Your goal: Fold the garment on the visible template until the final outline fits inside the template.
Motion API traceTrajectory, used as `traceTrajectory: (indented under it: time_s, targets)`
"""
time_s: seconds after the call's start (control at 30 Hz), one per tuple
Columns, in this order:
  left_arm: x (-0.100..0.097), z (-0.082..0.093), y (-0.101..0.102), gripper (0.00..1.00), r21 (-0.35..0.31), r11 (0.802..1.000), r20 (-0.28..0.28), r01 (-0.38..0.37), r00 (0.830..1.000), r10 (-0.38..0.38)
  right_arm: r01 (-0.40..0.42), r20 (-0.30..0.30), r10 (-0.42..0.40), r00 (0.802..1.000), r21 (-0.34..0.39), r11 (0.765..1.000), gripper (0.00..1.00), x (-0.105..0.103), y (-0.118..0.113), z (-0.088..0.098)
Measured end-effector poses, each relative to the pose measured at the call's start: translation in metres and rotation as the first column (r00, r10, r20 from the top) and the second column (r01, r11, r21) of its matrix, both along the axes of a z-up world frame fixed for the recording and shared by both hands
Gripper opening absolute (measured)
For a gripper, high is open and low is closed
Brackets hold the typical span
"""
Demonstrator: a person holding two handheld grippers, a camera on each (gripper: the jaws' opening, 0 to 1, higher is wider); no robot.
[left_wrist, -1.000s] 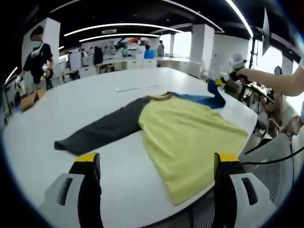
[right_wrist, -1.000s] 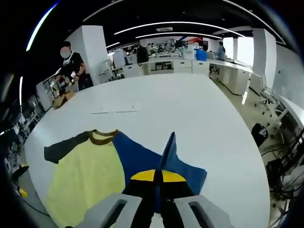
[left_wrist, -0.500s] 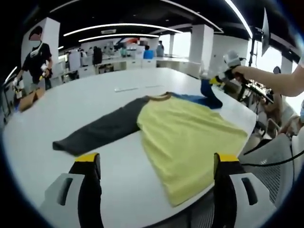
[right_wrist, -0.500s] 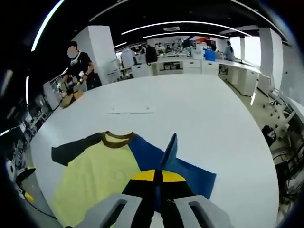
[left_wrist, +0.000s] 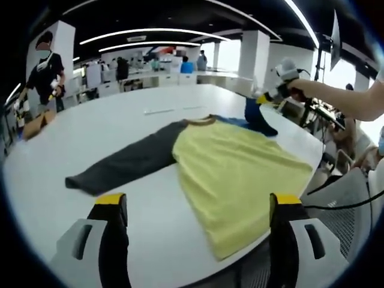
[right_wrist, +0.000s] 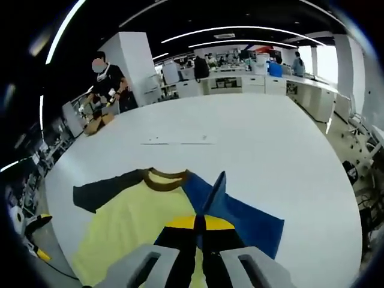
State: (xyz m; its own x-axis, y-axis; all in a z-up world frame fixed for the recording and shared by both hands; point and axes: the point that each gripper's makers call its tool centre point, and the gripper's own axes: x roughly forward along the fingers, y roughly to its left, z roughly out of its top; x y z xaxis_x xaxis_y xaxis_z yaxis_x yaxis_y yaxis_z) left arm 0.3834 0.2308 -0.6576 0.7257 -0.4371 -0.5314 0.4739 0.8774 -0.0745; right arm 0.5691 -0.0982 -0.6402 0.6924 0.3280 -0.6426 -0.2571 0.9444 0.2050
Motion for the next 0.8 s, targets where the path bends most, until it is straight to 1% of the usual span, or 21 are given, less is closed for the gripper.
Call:
traceTrajectory:
  time_s: [0.3,0.8]
  targets:
    - [0.000,-0.001,-0.001,0.95,-0.001,1.000,-0.002,0.006,1.000,-0.006,-0.032,-0.002,0.032,0.999,0.008,0.999,0.00,0.001,0.021,0.001]
    - [0.001,-0.003,0.001,0.94,-0.001,1.000,-0.008,0.006,1.000,-0.006,-0.071,0.011,0.070,0.997,0.048,0.996,0.00,0.011,0.055,0.009]
